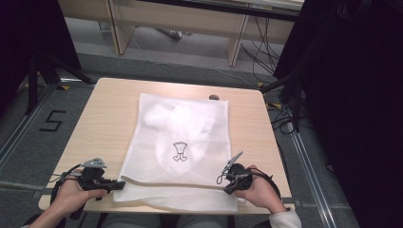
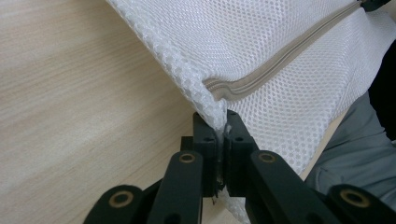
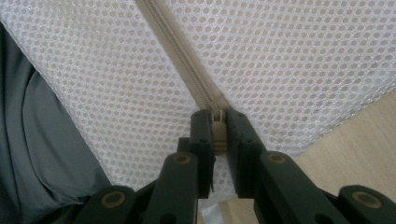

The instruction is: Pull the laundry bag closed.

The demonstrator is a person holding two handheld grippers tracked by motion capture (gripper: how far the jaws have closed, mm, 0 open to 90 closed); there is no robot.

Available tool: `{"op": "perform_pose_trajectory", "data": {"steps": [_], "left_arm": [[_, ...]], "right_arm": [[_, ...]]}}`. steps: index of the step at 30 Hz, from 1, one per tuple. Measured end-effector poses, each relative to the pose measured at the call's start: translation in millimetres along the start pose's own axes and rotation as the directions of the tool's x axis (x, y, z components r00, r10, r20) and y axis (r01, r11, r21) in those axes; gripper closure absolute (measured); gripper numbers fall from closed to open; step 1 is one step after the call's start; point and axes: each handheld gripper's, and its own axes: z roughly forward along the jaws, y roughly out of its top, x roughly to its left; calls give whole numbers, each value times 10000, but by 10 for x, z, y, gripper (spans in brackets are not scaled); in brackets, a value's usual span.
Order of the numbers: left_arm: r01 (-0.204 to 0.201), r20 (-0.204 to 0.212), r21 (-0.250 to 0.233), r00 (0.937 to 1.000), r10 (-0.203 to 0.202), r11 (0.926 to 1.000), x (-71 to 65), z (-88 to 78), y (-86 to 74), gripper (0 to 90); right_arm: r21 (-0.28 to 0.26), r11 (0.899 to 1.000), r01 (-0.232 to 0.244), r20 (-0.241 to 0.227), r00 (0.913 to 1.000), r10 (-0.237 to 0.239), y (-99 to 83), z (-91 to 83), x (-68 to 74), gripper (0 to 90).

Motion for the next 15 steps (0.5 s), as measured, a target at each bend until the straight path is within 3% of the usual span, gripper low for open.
{"op": "perform_pose_trajectory", "data": {"steps": [4, 5, 7, 9, 10, 11, 13, 14, 15], "left_arm": [[-227, -125, 80, 9997, 228, 9997, -10, -4, 0, 797], [-246, -241, -114, 9994, 243, 9996, -21, 5, -9, 761], [-464, -410, -140, 9981, 458, 9988, -18, -16, -8, 632], [-759, -693, -613, 9950, 716, 9952, -22, -60, -23, 526], [-911, -741, -586, 9935, 867, 9941, -12, -84, -24, 477], [-955, -864, -738, 9923, 890, 9927, -8, -102, -29, 451], [-1121, -1182, -959, 9879, 1005, 9891, 10, -118, -30, 407], [-1156, -1187, -863, 9874, 1050, 9895, 17, -126, -19, 388], [-1218, -1221, -946, 9864, 1099, 9880, 19, -120, -14, 375]], "right_arm": [[-370, 9993, -71, -194, 9998, 64, -15, -7, 10, 779], [-509, 9987, -63, -252, 9997, 50, -23, -13, 6, 753], [-916, 9954, -289, -315, 9992, 262, -40, -19, 6, 691], [-1295, 9903, -497, -237, 9986, 470, -61, -42, -6, 625], [-1767, 9815, -740, -199, 9972, 716, -78, -54, -18, 603], [-2045, 9764, -690, -227, 9976, 657, -86, -64, -41, 588], [-2627, 9578, -1164, -168, 9931, 1160, -108, -100, -69, 560], [-2875, 9467, -1453, -139, 9890, 1476, -115, -111, -82, 539], [-2910, 9346, -2044, -290, 9784, 2049, -121, -130, -64, 521]]}}
